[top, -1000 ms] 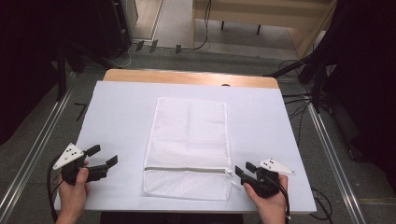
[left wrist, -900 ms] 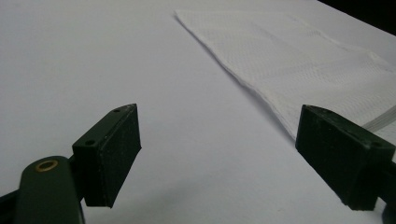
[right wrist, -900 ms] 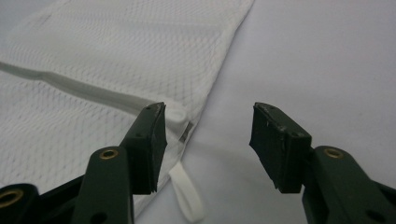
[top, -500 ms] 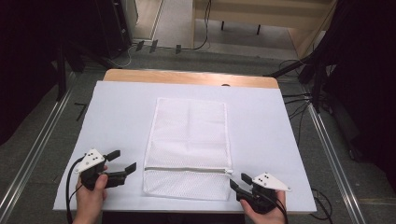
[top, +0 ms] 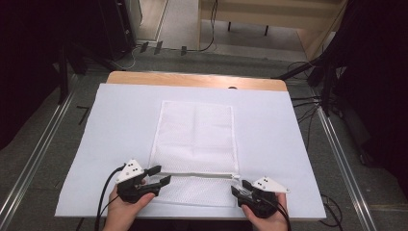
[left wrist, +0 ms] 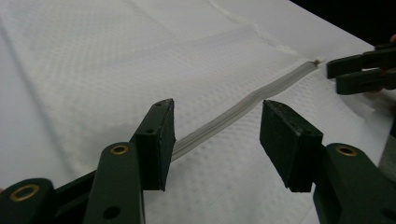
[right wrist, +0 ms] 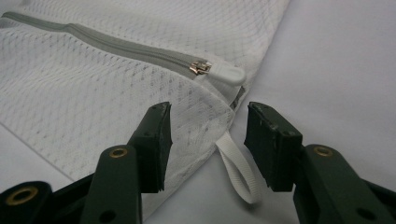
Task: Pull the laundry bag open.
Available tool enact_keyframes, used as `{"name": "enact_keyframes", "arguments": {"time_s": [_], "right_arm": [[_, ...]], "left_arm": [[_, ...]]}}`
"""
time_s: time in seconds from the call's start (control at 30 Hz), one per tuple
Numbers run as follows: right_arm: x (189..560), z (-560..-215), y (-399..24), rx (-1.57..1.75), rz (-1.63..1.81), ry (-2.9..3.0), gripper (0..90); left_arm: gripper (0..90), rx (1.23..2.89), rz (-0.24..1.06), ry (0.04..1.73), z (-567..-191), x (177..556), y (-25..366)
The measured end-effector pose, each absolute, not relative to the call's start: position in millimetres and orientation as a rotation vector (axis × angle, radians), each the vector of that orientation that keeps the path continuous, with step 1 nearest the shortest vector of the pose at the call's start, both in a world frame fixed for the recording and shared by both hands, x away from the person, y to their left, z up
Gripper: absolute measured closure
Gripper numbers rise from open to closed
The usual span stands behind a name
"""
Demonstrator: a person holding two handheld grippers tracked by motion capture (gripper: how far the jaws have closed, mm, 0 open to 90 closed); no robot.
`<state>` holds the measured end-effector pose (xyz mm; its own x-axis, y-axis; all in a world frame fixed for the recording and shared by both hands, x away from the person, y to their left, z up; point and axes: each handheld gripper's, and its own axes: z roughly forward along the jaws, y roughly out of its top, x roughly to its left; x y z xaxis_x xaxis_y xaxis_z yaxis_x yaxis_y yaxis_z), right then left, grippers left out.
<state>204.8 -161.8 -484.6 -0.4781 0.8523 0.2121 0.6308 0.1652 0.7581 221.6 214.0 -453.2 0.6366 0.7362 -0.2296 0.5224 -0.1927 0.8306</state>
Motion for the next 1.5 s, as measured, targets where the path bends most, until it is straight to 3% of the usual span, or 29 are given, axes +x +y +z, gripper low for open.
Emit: {"name": "enact_keyframes", "arguments": {"time_s": [0.1,0.3,0.37,0.47,0.63,0.83,1.2,1.4,1.5], "right_arm": [[206,-486,-160,1.446,1.185,2.177,51.9],[213,-485,-159,1.442,1.186,2.178,50.9],[216,-485,-159,1.445,1.186,2.184,51.3],[216,-485,-157,1.439,1.181,2.187,51.3],[214,-488,-153,1.392,1.158,2.172,60.8],[217,-488,-156,1.419,1.161,2.156,87.0],[208,-477,-147,1.250,1.196,2.134,89.6],[205,-473,-143,1.211,1.204,2.113,89.7],[205,-473,-142,1.197,1.199,2.114,89.7]], "left_arm": [[51.2,1.861,0.187,0.975,-450,224,192],[67.1,1.916,0.145,0.943,-452,228,161],[76.3,1.946,0.126,0.927,-452,231,141],[79.3,1.952,0.103,0.918,-451,234,130],[78.3,1.967,0.067,0.898,-446,244,102],[74.4,1.992,0.013,0.878,-448,254,75],[83.8,2.053,0.007,0.928,-468,267,54],[71.6,2.033,-0.078,0.899,-467,268,58],[69.7,2.027,-0.086,0.901,-466,269,59]]}}
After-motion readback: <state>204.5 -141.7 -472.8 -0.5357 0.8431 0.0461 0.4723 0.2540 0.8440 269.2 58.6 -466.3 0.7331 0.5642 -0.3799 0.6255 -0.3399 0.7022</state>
